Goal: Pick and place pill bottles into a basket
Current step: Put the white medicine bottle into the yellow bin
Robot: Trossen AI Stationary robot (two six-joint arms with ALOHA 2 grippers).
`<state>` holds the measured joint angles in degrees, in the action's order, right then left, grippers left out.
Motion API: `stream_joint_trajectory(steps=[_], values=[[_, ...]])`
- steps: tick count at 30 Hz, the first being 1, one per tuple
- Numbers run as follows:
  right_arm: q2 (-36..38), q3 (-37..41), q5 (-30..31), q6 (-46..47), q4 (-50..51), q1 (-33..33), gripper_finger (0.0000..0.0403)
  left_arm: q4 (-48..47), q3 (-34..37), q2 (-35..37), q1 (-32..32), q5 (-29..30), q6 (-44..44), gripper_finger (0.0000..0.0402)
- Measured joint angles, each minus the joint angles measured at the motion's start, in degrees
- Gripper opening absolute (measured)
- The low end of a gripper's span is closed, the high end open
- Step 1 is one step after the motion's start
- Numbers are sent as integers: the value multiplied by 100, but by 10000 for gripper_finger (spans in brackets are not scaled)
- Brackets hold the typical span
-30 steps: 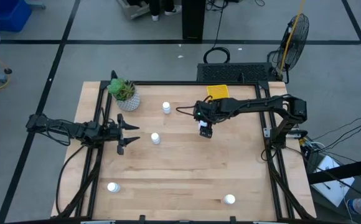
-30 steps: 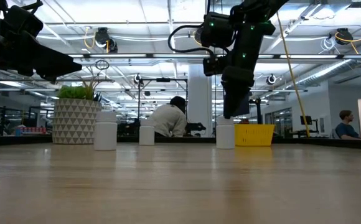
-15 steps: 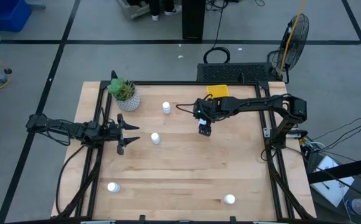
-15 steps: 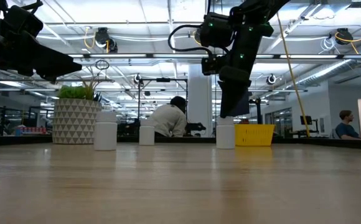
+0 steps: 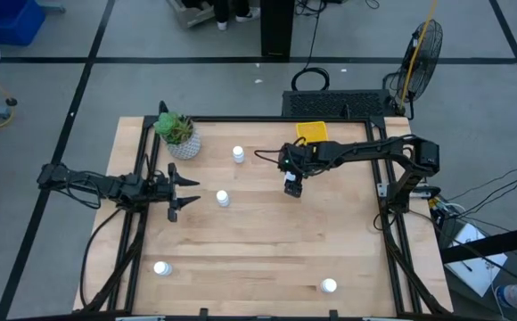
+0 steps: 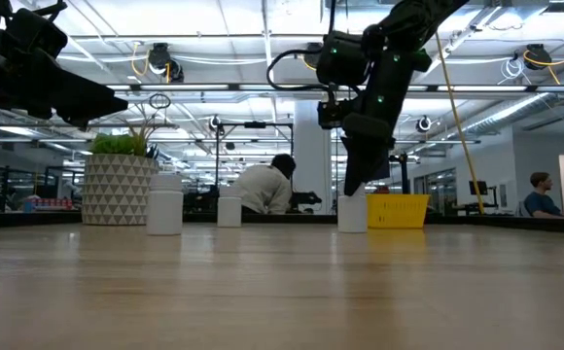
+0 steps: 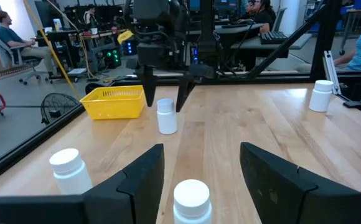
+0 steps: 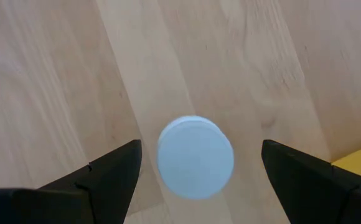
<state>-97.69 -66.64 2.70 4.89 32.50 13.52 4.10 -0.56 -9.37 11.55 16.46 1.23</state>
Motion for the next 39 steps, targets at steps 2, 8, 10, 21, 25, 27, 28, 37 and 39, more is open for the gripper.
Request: stream_joint_trajectory(steps=[2,8,10,21,25,27,28,37,39], values=[[0,3,-1,-3,0,0,322,0,0,-2,-2,1,0,214],[0,3,-2,-46,-1,0,318,0,-1,-2,-2,0,1,214],[0,3,-2,-52,11,0,305,0,-2,-2,-2,-2,0,214],[4,3,-3,-259,-70,-11,141,0,-2,-2,-2,0,2,214],[4,3,-2,-408,-345,-85,141,0,-2,-2,-2,1,2,214],[5,3,-2,-498,-477,-134,141,0,-2,-1,-2,0,1,214],[30,3,-2,-544,-538,-159,141,0,-2,-1,-2,1,2,214],[899,3,93,-712,-774,-33,141,2,-2,-2,-2,1,2,214],[1215,1,262,-776,-737,98,141,2,-2,1,-2,0,2,214]])
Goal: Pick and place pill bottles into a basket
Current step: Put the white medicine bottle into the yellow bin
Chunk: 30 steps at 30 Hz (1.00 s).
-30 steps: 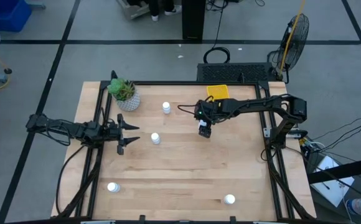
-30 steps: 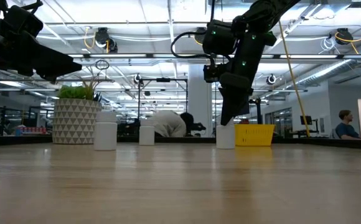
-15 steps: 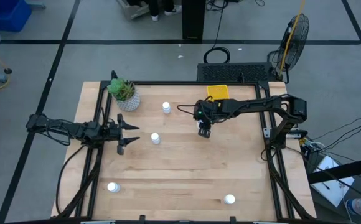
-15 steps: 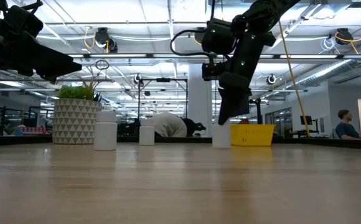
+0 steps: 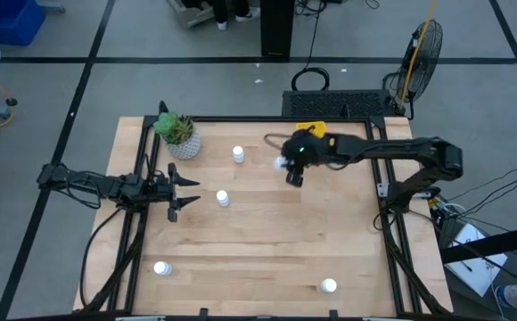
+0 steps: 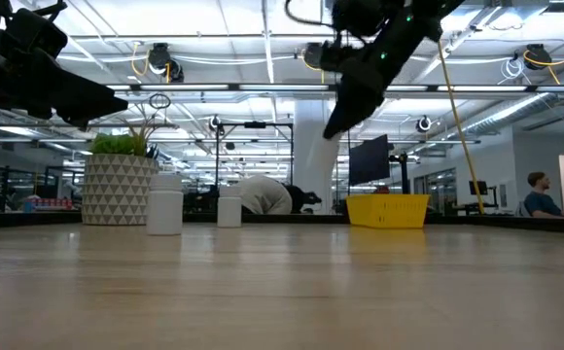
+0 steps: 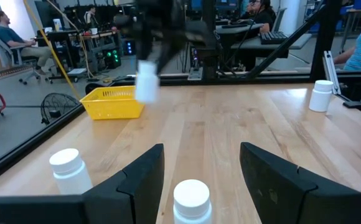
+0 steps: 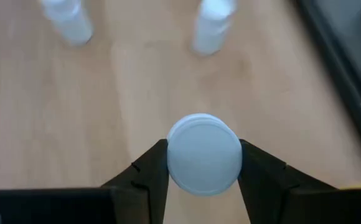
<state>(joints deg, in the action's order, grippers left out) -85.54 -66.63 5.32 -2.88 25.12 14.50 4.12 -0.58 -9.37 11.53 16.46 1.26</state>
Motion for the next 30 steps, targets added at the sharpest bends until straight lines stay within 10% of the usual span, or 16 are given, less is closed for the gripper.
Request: stream_joint_trajectory(steps=[16,30], values=[[1001,-11,208,-251,1209,1885,141,0,-2,0,0,1,0,214],[997,1286,51,-90,892,2149,141,0,-4,0,0,1,0,214]])
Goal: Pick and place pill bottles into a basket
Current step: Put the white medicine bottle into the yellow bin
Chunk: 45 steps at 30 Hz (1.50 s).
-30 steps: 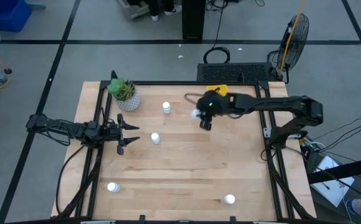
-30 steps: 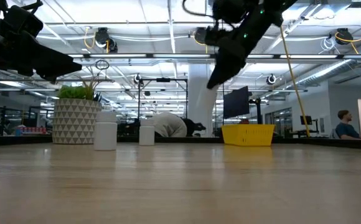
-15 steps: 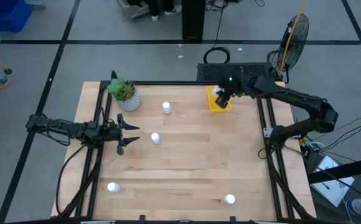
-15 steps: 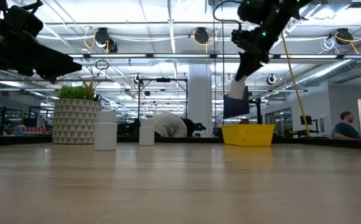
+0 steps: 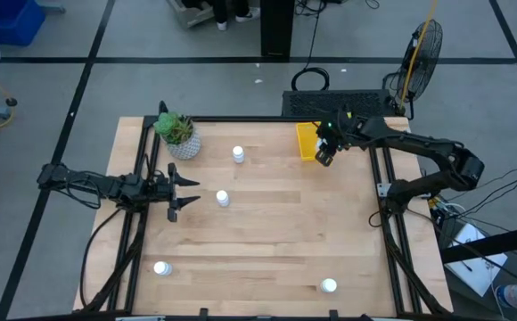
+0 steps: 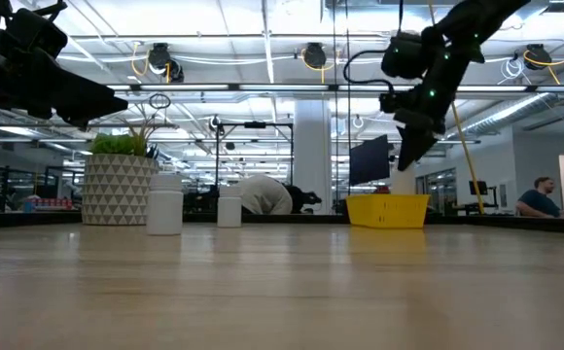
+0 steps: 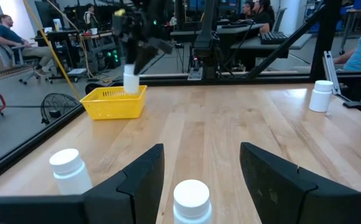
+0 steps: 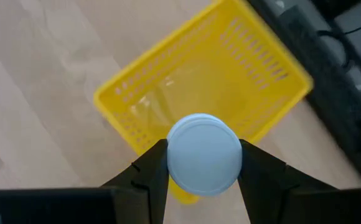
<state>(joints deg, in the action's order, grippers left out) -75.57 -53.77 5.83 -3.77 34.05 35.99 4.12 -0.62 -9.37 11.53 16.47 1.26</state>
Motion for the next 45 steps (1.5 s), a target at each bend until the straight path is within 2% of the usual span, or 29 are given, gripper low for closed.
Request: stream_joint_trajectory(steps=[16,34,36,41,45], values=[[0,770,-322,304,-442,-2,141,0,0,-1,2,0,0,214],[0,797,-510,486,-469,-7,142,0,0,-1,2,0,0,214],[0,797,-509,523,-468,-7,163,0,0,-1,2,0,0,214],[0,797,-451,634,-472,-11,247,0,0,-2,2,0,0,214],[3,797,-446,636,-614,-11,272,0,0,-1,1,0,-1,214]])
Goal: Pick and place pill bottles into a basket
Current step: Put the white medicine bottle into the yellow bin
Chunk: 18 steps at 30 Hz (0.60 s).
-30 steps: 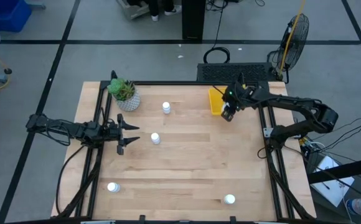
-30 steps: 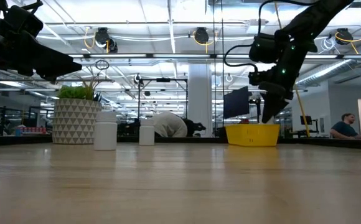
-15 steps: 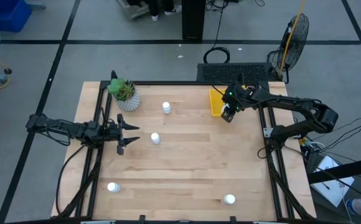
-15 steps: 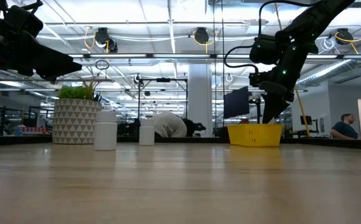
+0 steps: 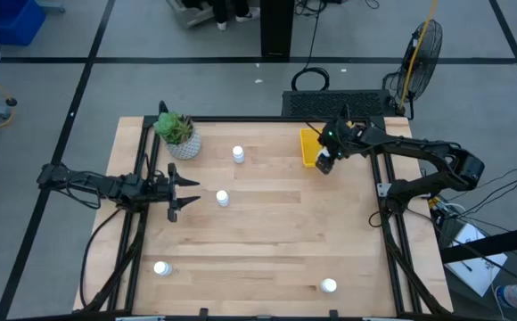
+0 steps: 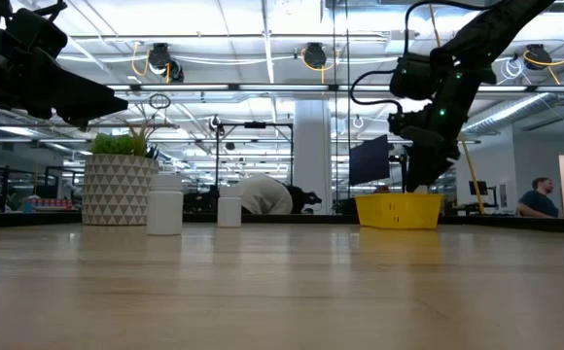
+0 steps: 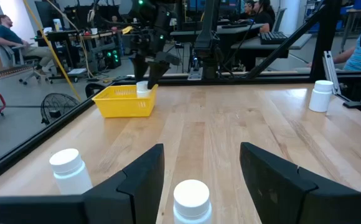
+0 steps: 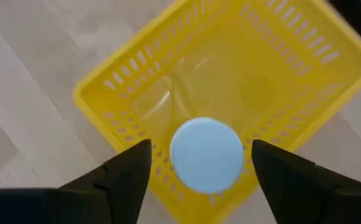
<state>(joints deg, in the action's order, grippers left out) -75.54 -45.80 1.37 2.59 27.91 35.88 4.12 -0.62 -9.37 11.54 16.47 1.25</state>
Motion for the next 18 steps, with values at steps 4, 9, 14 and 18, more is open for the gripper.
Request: stream_joint_trajectory(steps=[4,9,14,18], values=[[102,0,0,-9,-230,0,272,-1,0,0,1,0,0,214],[507,-168,-19,-11,-421,-15,264,0,0,-1,1,0,1,214],[1247,-376,-431,131,-748,-355,266,-2,0,-1,1,0,0,214],[1860,-381,-1467,408,-1387,-895,265,-2,0,1,1,0,1,214]])
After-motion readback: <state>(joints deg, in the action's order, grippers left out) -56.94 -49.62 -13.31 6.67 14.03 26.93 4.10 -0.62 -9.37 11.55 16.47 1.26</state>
